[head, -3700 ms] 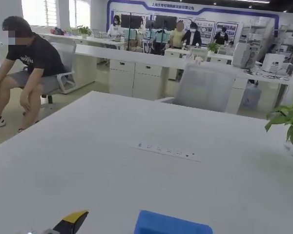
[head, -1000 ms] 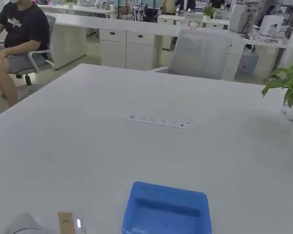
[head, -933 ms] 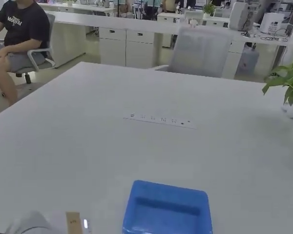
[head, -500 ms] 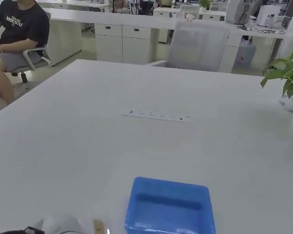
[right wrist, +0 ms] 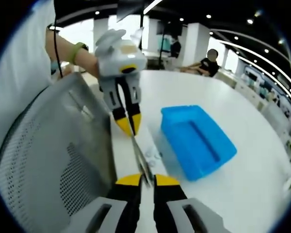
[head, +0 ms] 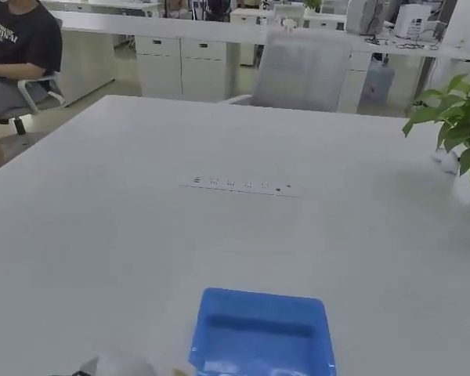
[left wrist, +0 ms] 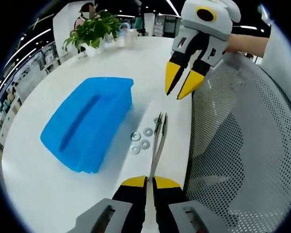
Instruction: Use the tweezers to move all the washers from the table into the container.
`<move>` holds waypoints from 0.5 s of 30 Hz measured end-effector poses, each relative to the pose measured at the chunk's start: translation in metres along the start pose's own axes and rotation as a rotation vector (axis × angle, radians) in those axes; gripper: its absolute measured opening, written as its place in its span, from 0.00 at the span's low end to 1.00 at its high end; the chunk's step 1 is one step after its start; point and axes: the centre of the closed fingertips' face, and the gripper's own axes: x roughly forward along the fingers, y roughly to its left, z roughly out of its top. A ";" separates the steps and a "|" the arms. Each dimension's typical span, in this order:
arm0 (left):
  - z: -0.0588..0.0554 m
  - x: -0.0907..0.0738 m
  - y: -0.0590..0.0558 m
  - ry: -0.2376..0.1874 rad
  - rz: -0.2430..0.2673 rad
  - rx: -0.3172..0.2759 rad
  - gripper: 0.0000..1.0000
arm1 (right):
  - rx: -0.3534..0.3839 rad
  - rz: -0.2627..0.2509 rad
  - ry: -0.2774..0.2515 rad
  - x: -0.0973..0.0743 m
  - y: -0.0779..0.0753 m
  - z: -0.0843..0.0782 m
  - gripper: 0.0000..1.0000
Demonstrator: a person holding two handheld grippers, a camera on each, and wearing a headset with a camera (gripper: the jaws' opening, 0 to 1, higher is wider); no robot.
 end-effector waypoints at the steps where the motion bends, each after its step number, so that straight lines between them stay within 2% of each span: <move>1: 0.000 0.001 0.001 0.006 -0.002 0.007 0.01 | -0.005 0.007 0.008 0.002 0.001 -0.001 0.05; 6: -0.003 0.004 0.000 0.039 -0.009 0.037 0.00 | -0.023 0.031 0.029 0.008 0.003 -0.003 0.06; 11: -0.003 0.002 0.000 0.044 -0.014 0.051 0.00 | -0.051 0.057 0.051 0.017 0.005 -0.006 0.09; 15: -0.002 -0.001 -0.003 0.065 -0.013 0.120 0.00 | -0.061 0.064 0.062 0.020 0.005 -0.009 0.11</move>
